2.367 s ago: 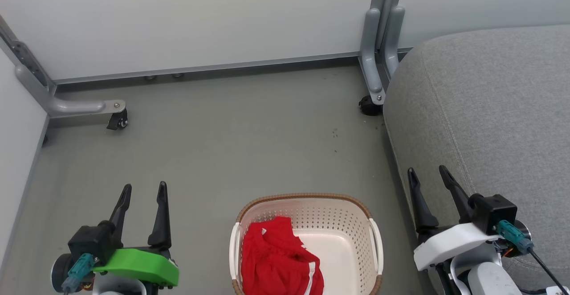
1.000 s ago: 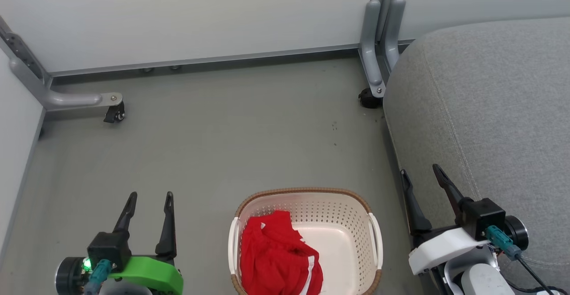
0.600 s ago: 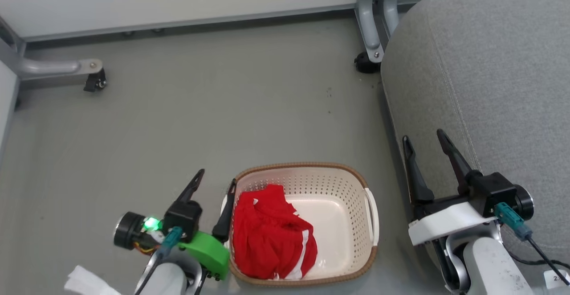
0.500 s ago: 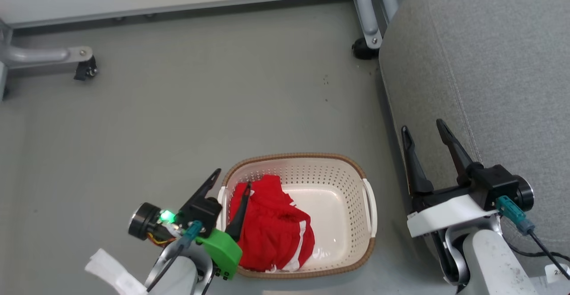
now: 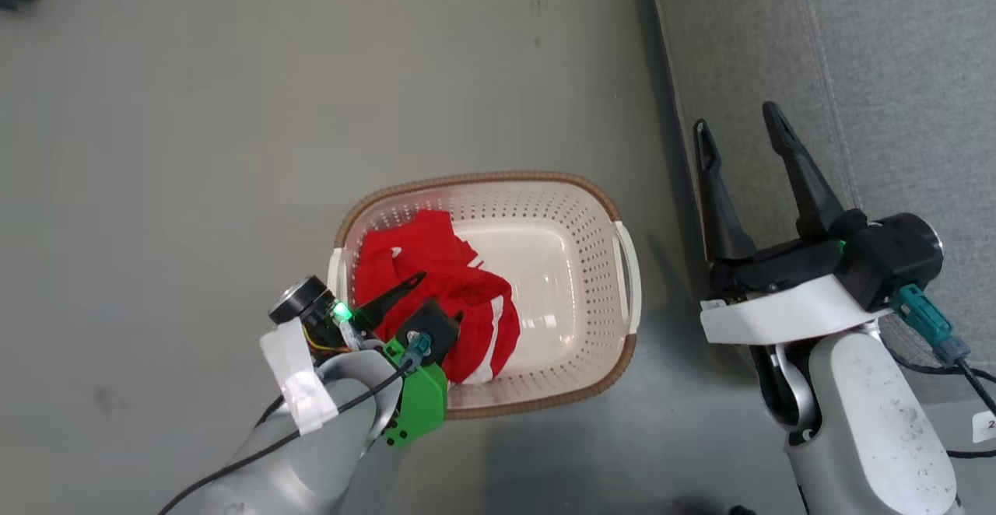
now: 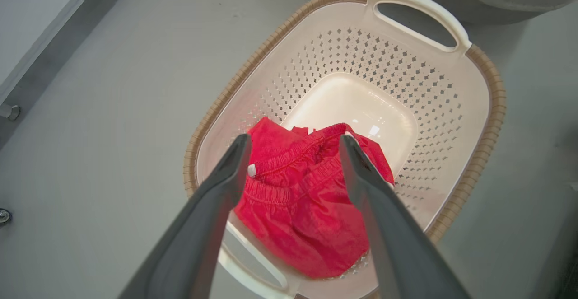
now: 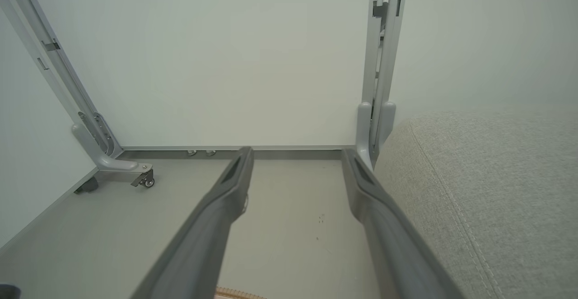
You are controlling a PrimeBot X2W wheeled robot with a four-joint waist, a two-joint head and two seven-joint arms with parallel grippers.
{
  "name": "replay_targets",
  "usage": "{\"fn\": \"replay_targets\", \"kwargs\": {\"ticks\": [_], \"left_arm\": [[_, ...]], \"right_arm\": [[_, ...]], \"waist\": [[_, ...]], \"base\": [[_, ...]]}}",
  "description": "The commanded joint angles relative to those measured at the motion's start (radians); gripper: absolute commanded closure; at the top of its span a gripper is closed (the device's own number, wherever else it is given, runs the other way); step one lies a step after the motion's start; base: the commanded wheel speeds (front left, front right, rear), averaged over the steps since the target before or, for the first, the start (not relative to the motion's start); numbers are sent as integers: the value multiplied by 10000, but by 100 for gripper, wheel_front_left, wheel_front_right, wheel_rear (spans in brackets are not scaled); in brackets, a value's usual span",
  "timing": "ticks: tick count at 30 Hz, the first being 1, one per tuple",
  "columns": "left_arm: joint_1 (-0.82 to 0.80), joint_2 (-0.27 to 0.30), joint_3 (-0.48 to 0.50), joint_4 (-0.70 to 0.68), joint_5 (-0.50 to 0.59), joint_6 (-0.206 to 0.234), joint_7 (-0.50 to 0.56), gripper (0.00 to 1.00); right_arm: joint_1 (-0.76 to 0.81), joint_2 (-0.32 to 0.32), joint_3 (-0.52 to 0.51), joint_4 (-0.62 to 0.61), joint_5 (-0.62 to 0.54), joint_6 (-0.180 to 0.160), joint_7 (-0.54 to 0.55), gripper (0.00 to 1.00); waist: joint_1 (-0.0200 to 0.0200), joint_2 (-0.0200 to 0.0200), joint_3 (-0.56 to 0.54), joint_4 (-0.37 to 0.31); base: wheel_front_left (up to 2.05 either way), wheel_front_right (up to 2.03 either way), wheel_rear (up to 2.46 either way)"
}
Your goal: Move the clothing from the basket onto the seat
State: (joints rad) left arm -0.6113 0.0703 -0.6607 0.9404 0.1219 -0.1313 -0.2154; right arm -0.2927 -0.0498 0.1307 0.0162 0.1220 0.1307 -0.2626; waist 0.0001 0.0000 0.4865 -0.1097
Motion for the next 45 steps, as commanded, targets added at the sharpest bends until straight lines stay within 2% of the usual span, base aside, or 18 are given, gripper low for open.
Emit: {"fn": "replay_targets", "kwargs": {"ticks": [1,11,20,31,40,41,42,43,45], "left_arm": [[-393,-11,-133,243,110,12,14,0],[-1865,-56,-1117,1728,929,198,250,0],[-2699,217,-1383,2688,1117,435,456,0],[-3398,853,-1685,3190,1249,690,1033,0],[-3668,1270,-1785,3430,1088,531,2038,0],[-3669,1299,-1780,3441,1038,512,2091,45],[-3671,1336,-1806,3449,1051,518,2176,80],[-3667,1351,-1818,3450,1022,505,2208,100],[-3640,1371,-1853,3462,970,482,2280,100]], "right_arm": [[-235,-13,26,-152,73,1,-30,0],[-744,-13,266,-1011,289,1,-31,0],[-968,-12,517,-1260,755,1,-32,0],[-1196,-12,830,-1300,1284,1,-32,0],[-1258,-14,990,-1349,1530,1,-33,0],[-1266,-14,990,-1347,1548,1,-33,0],[-1275,-14,980,-1340,1566,1,-33,0],[-1280,-14,971,-1330,1573,1,-33,0],[-1286,-14,922,-1307,1575,1,-33,0]], "waist": [[-1,0,1439,-526],[-1,0,3239,-890],[-1,0,4340,-1274],[-1,0,5060,-1629],[-1,0,5395,-1905],[-1,0,5414,-1923],[-1,0,5425,-1943],[-1,0,5425,-1954],[-1,0,5397,-1961]], "base": [[0,0,0],[0,0,0],[0,0,0],[0,0,0],[0,0,0],[0,0,0],[0,0,0],[0,0,0],[0,0,0]]}}
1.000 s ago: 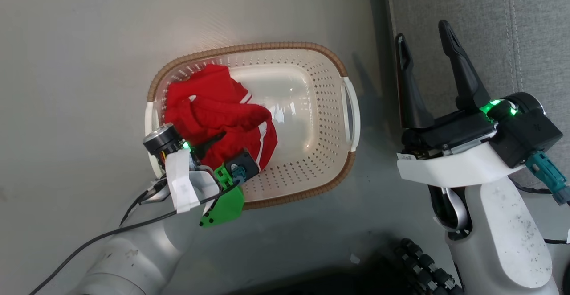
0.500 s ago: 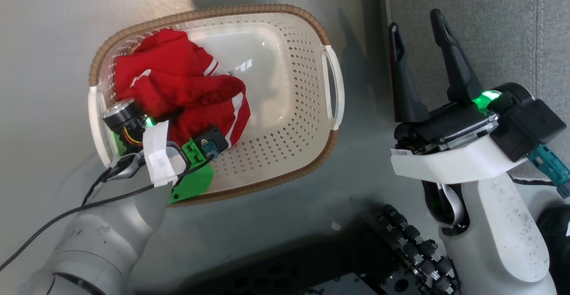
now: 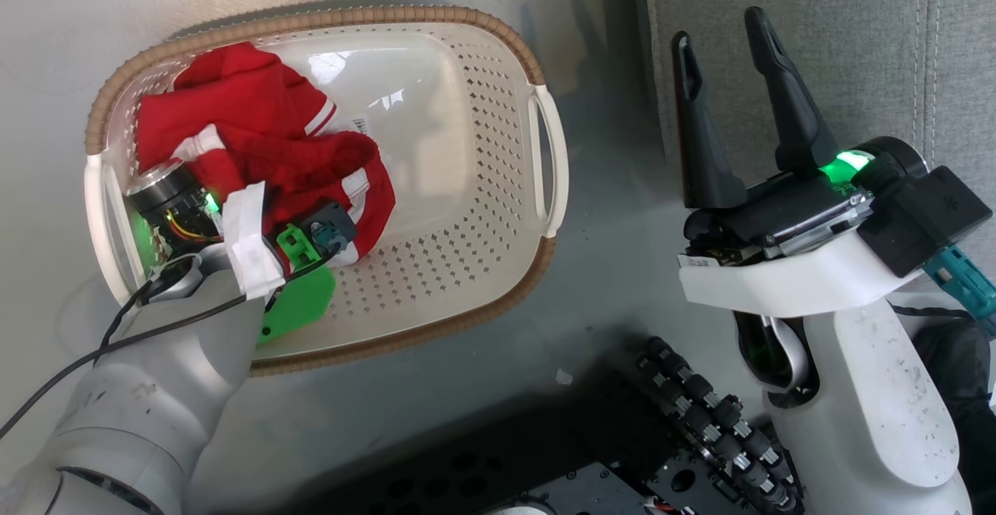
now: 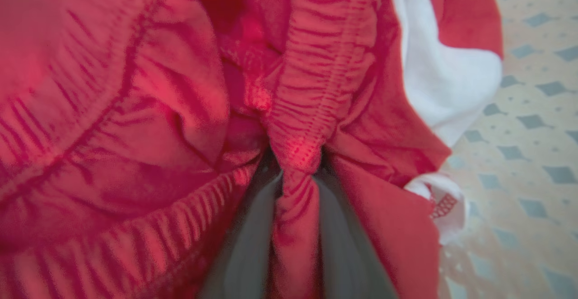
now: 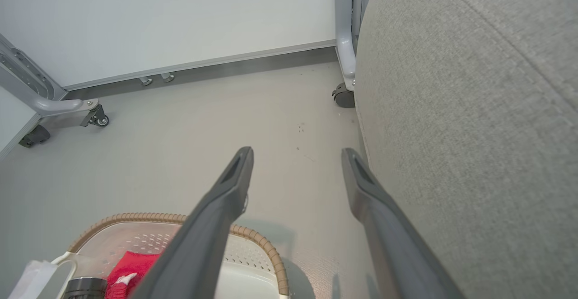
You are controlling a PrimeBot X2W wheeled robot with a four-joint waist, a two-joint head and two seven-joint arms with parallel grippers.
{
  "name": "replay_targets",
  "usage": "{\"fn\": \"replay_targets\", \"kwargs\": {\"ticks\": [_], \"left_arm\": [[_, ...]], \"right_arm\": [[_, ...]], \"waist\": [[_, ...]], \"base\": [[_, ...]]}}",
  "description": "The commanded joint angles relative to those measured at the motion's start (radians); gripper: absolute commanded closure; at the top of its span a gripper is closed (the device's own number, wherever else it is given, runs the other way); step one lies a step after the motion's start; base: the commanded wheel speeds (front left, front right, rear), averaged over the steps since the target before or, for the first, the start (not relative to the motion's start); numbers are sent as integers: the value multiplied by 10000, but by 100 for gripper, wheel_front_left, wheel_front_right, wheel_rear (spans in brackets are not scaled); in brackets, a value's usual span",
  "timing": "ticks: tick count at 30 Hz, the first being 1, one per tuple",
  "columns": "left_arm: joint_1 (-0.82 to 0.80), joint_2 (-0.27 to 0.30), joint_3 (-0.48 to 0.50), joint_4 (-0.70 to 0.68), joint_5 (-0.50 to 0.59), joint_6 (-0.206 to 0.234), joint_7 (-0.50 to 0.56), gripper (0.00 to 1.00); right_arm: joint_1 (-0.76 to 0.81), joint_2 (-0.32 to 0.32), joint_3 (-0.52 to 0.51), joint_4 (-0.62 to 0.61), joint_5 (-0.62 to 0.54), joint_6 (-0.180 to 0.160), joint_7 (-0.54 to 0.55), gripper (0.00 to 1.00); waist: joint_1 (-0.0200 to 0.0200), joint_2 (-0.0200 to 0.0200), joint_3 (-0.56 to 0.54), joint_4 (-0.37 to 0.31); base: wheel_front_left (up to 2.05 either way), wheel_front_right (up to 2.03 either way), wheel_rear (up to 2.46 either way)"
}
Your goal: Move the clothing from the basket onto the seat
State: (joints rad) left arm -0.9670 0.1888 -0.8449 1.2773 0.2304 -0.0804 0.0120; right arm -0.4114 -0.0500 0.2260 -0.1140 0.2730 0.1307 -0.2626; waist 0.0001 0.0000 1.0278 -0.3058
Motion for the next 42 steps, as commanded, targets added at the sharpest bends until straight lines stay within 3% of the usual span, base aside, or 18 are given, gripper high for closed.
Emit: {"fn": "replay_targets", "kwargs": {"ticks": [1,14,21,27,34,42], "left_arm": [[-58,185,-44,87,-119,-7,-131,100],[517,-296,273,-158,-1096,-313,-2283,100],[946,-663,888,-767,-2300,-485,-2721,100],[1556,-864,1407,-2273,-3539,-510,-2777,100],[2783,-273,1715,-4853,-5064,-512,-2783,100],[4030,310,2656,-7802,-6025,-375,-2775,100]], "right_arm": [[-97,-10,-55,5,62,1,-33,0],[212,-16,-388,447,-226,1,-33,0],[504,-20,-642,827,-462,1,-33,0],[876,-20,-857,1066,-807,1,-33,0],[1340,-21,-1016,1334,-1034,1,-33,0],[1810,-21,-1130,1502,-1195,1,-10,0]], "waist": [[-1,0,-52,8],[-1,0,-1508,457],[-1,0,-2654,796],[-1,0,-3724,1163],[-1,0,-4855,1444],[-1,0,-5855,1755]], "base": [[0,0,0],[0,0,0],[0,0,0],[0,0,0],[0,0,0],[0,0,0]]}}
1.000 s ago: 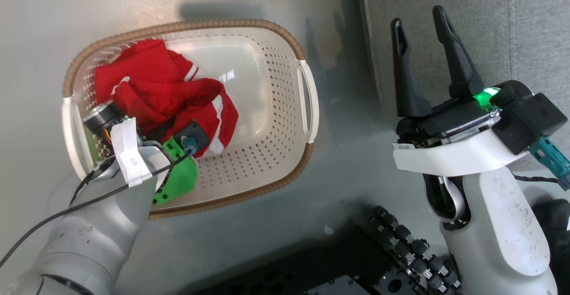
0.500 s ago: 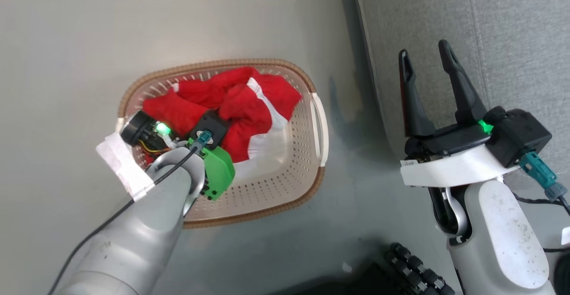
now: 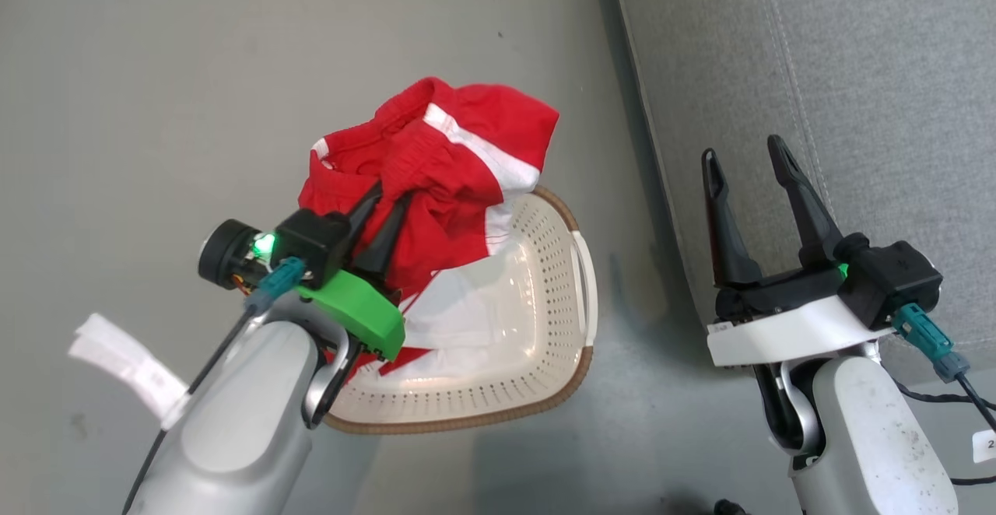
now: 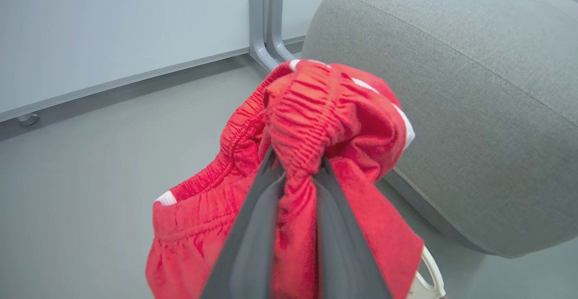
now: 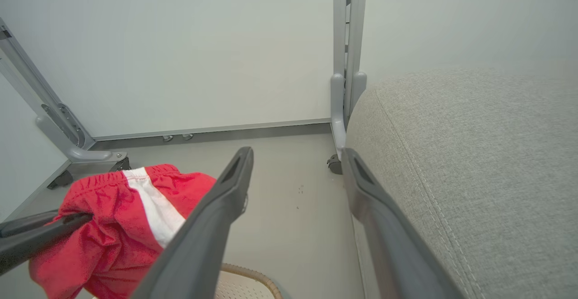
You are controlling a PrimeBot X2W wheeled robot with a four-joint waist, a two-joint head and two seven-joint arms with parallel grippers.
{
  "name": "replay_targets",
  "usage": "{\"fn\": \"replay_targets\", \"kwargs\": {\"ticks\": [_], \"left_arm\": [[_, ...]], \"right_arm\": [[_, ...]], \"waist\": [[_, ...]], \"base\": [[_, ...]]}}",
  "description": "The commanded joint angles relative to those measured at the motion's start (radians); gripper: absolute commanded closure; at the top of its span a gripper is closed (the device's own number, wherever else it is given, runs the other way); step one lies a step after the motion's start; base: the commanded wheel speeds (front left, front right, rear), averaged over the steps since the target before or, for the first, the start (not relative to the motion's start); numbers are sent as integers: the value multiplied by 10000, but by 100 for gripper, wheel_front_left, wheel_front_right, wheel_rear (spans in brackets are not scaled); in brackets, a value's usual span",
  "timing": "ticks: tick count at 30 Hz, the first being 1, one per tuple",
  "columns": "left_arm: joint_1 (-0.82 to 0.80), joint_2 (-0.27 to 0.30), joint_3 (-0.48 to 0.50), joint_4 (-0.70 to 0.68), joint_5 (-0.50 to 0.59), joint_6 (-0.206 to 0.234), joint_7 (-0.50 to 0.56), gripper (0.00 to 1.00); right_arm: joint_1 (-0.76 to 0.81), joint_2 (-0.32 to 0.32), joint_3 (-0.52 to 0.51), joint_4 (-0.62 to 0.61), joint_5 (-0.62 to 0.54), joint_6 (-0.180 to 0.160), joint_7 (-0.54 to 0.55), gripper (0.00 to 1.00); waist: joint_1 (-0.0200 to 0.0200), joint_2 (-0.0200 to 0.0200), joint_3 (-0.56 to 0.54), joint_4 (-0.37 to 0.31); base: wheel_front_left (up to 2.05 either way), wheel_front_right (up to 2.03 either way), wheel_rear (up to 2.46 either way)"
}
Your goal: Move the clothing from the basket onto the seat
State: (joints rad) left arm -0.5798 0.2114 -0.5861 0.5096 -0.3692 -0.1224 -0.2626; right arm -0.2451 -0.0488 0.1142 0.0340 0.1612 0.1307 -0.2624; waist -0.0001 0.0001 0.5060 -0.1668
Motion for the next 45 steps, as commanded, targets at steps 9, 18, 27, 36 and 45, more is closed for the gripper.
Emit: {"fn": "replay_targets", "kwargs": {"ticks": [9,18,27,36,45], "left_arm": [[1257,193,1667,-3282,-292,417,-32,100],[2424,-237,3013,-5535,91,106,-19,100],[3983,-449,3045,-6436,373,-73,-20,100],[4964,-618,2766,-6317,379,-91,-21,100],[5338,-717,2778,-6150,448,-99,-19,100]], "right_arm": [[549,-33,15,-71,-150,1,339,0],[1088,-30,181,-312,-178,1,847,0],[1824,-31,444,-610,-108,1,1348,0],[2514,-31,601,-725,55,1,1691,0],[2948,-31,529,-967,157,1,1917,0]], "waist": [[1,-1,-1593,738],[1,-1,-2536,990],[1,-1,-3542,992],[1,-1,-4319,996],[1,-1,-4620,1032]], "base": [[0,0,0],[0,0,0],[0,0,0],[0,0,0],[0,0,0]]}}
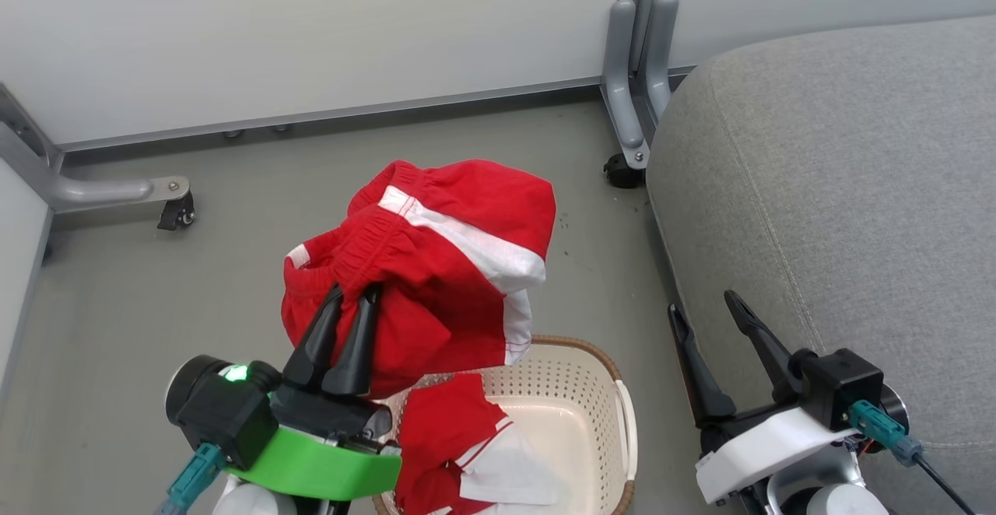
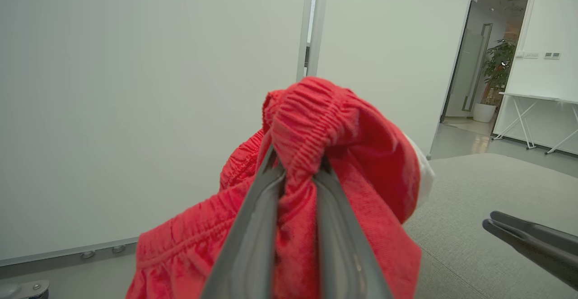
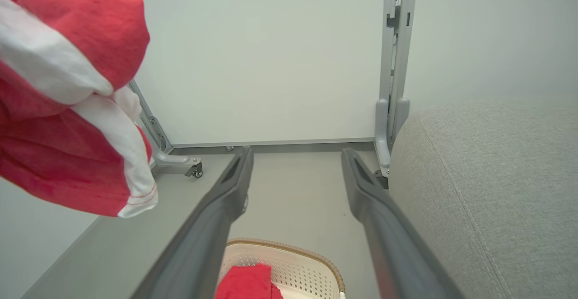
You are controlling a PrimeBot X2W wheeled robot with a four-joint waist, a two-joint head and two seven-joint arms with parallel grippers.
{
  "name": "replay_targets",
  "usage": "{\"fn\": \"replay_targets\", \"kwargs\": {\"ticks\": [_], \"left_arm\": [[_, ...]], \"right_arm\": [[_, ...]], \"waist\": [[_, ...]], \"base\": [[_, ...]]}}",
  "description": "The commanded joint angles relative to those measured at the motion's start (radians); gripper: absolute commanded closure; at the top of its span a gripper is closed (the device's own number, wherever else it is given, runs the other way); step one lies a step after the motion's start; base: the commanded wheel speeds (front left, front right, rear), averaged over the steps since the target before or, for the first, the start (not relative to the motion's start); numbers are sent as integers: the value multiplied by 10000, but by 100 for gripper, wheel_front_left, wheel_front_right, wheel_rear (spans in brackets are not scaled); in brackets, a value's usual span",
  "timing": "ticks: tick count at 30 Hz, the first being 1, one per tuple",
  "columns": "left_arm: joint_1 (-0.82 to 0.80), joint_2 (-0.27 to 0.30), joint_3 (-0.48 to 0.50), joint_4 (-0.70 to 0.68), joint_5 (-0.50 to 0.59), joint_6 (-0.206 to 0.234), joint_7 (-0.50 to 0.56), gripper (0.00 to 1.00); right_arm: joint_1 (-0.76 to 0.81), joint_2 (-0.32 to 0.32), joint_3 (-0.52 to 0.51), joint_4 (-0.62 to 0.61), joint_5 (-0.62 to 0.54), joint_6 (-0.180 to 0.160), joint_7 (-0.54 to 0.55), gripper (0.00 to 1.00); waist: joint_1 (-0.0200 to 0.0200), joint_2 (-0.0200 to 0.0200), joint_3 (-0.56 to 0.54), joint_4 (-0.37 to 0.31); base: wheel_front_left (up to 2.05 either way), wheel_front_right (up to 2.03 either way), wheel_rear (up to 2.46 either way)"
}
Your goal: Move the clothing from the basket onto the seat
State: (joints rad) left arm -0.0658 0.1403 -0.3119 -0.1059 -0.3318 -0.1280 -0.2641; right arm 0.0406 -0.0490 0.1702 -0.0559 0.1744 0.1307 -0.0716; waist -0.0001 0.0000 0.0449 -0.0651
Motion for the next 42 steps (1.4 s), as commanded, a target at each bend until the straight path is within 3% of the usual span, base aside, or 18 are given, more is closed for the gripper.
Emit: {"fn": "replay_targets", "kwargs": {"ticks": [1,16,27,40,41,42], "left_arm": [[189,-6,28,5,77,-41,-4,100],[-31,-30,-61,-79,20,-39,-5,100],[-400,85,-393,-281,-32,-40,-4,100],[-656,181,-945,-280,-209,-40,-5,100],[-660,173,-946,-270,-224,-40,-5,100],[-663,174,-943,-262,-228,-40,-5,100]], "right_arm": [[118,-29,-34,-94,25,1,25,0],[-97,-57,405,-240,-48,1,190,0],[-2047,-818,2954,961,1051,1,223,0],[-4551,-945,5517,2897,2459,1,-567,0],[-4664,-923,5653,2961,2557,1,-648,12],[-4738,-900,5740,3015,2663,1,-694,50]], "waist": [[1,0,0,23],[1,0,81,125],[1,0,379,333],[1,0,477,610],[1,0,475,618],[1,0,478,622]], "base": [[0,0,0],[0,0,0],[0,0,0],[0,0,0],[0,0,0],[0,0,0]]}}
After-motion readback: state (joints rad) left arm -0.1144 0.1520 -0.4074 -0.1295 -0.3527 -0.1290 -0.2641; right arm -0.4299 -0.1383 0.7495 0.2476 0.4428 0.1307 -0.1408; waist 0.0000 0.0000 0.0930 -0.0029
